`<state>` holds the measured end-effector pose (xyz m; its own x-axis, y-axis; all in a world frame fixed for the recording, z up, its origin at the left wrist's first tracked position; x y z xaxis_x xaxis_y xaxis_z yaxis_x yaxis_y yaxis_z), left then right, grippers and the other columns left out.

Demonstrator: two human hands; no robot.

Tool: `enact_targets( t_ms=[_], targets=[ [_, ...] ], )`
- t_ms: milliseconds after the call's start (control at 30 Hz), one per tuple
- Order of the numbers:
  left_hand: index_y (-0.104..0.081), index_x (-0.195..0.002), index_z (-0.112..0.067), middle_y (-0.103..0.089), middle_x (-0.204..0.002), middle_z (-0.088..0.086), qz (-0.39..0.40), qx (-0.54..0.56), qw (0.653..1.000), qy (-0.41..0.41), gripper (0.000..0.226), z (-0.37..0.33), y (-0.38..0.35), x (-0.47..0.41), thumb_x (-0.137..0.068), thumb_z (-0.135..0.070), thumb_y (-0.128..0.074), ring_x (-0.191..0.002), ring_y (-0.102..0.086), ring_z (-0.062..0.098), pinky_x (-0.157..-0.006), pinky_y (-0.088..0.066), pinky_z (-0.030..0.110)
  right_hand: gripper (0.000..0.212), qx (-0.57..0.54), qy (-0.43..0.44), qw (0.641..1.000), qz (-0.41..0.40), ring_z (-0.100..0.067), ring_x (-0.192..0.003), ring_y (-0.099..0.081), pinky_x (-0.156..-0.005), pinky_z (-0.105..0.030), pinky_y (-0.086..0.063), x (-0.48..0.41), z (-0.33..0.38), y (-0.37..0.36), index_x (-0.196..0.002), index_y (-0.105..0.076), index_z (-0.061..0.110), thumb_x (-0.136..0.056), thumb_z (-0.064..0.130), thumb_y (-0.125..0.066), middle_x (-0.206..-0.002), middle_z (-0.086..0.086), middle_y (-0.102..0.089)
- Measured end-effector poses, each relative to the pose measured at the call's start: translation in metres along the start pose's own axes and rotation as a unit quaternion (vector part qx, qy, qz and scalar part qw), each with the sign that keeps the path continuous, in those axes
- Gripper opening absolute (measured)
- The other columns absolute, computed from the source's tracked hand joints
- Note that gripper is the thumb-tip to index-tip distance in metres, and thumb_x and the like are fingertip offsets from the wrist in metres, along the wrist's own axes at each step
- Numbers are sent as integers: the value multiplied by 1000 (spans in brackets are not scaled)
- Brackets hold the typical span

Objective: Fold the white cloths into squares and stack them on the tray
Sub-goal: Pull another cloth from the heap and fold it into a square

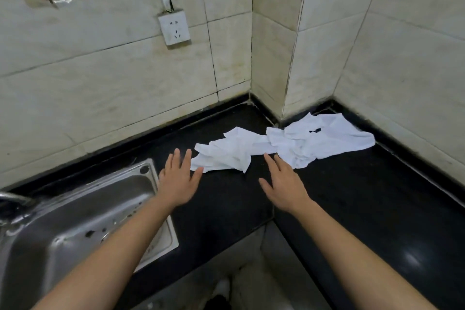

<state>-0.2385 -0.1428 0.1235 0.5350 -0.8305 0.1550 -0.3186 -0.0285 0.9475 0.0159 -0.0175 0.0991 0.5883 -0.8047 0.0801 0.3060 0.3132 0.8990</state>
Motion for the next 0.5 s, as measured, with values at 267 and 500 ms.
enact_targets(
  t_ms=[267, 500],
  targets=[
    [-16, -159, -18, -10, -166, 13, 108, 4, 993, -55, 66, -3, -33, -151, -104, -51, -32, -153, -8, 32, -119, -18, 52, 69, -93, -147, 983, 65, -27, -131, -50, -98, -36, -46, -93, -30, -18, -156, -27, 20, -97, 44, -54, -144, -8, -51],
    [-55, -133, -3, -56, -137, 18, 133, 135, 981, -41, 50, -18, -65, -284, -105, -40, -37, -126, -51, 35, -102, -40, 42, 44, -212, -268, 937, 67, -15, -98, -63, -90, -27, -48, -174, -30, -50, -141, -52, 13, -100, 28, -54, -102, 2, -69]
  ],
)
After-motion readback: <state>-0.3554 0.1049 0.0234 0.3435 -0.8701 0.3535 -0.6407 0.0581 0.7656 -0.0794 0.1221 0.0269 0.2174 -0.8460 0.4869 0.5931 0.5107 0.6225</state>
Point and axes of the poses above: each hand's wrist, its own x-axis away from the middle knuckle, its own y-axis out of the back of the hand, z = x × y, the point moved 1 cm from there along -x, towards the middle knuckle
